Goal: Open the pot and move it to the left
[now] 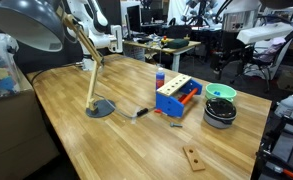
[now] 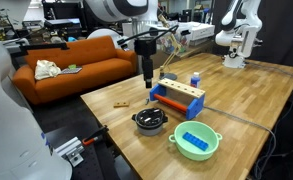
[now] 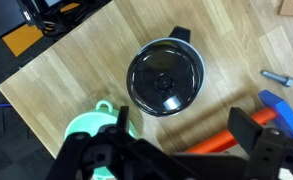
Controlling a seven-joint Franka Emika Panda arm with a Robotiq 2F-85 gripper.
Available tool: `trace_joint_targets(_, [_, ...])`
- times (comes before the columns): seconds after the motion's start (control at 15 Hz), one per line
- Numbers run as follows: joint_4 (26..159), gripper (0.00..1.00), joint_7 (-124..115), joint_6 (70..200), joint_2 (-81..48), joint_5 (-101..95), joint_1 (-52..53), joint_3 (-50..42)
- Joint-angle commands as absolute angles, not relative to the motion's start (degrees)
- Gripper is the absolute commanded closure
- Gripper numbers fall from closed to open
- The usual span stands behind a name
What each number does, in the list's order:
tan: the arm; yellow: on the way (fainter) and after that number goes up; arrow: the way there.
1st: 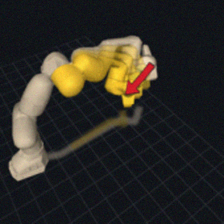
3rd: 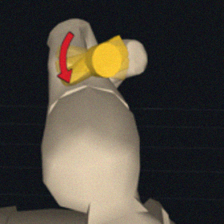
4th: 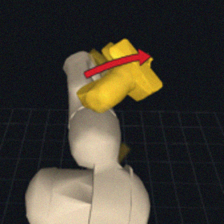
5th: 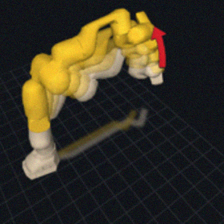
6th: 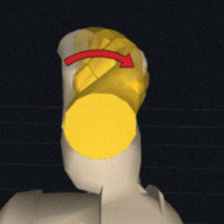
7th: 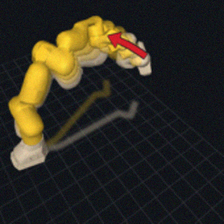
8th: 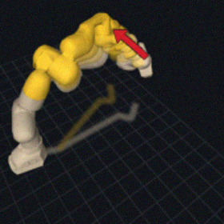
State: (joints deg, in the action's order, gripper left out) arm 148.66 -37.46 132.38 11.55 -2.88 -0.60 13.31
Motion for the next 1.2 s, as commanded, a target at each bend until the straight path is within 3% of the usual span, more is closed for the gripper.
trace_joint_targets(0.0, [146.7, 0.00, -41.3, 135.5, 4.2, -7.2, -0.4, 11.5])
trace_joint_targets(1.13, [146.7, 0.00, -40.9, 137.9, -2.5, -7.0, 2.9, 7.9])
